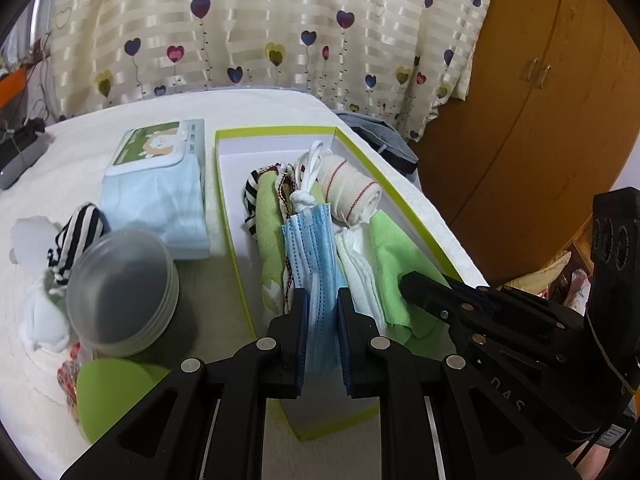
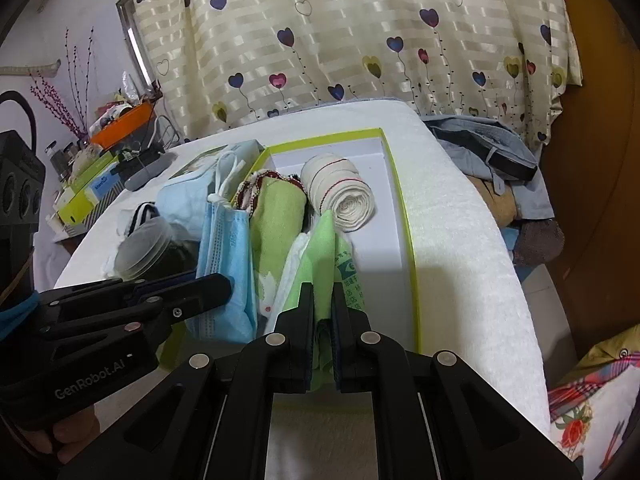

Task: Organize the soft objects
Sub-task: 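Carry the blue mask and green cloth with both grippers into the box, then open both grippers to release the mask and cloth inside the box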

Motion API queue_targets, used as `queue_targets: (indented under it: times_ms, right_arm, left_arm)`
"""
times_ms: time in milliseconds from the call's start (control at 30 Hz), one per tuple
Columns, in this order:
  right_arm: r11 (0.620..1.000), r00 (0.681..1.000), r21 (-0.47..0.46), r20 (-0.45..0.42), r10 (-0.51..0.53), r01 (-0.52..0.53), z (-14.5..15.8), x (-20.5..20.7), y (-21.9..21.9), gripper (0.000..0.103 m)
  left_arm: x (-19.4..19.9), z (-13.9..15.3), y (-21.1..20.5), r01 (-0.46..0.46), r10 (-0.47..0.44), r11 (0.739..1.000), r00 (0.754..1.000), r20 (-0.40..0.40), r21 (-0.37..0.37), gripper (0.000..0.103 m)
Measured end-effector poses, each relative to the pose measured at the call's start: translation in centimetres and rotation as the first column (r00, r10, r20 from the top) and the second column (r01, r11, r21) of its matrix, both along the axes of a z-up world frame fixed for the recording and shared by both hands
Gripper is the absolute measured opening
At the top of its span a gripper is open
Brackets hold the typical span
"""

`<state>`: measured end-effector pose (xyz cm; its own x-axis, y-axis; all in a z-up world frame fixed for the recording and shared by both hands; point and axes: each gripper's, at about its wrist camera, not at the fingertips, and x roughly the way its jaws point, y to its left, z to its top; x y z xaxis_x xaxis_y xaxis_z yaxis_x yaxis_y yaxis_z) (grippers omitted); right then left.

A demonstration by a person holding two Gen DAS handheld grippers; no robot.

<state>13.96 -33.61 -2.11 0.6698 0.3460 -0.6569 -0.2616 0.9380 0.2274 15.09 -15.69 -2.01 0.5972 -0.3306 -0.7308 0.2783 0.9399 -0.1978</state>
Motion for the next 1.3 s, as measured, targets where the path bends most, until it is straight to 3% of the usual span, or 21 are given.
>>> queue_targets:
  times_ms: [367, 467, 533, 567, 1300]
  right_arm:
    - [1.0, 1.0, 0.013, -0.007, 0.004, -0.004, 0.3, 1.6, 0.1, 0.008]
    - [1.0, 1.0, -0.003, 0.01, -0.005, 0.005, 0.7, 0.8, 0.1, 0.021]
    - [1.0, 1.0, -0.006, 0.022, -0.014, 0.014, 1.0, 0.3, -0.1, 0.04]
    - [1.0, 0.999, -0.011, 0.03, -0.024, 0.024, 1.2, -0.1, -0.2, 0.041]
    - [0.998, 0.992, -0.031, 0.111, -0.052, 0.056, 4.2, -6.9, 0.3, 0.041]
  left_arm:
    - [1.0, 0.1, -0.5, -0.018, 0.018, 1.0, 1.0, 0.022, 0.015, 0.014]
    - [0.5, 0.5, -0.6, -0.01, 0.01, 1.0, 0.999, 0.033, 0.007, 0.017]
    - [0.1, 0.8, -0.5, -0.008, 0.008, 1.0, 0.999, 0.035, 0.004, 0.019]
    - [-0.1, 0.9, -0.5, -0.008, 0.008, 1.0, 0.999, 0.038, 0.004, 0.02]
    - [-6.8, 3.9, 2.3, 0.004, 0.0, 0.999, 0.992, 0.127, -0.032, 0.021]
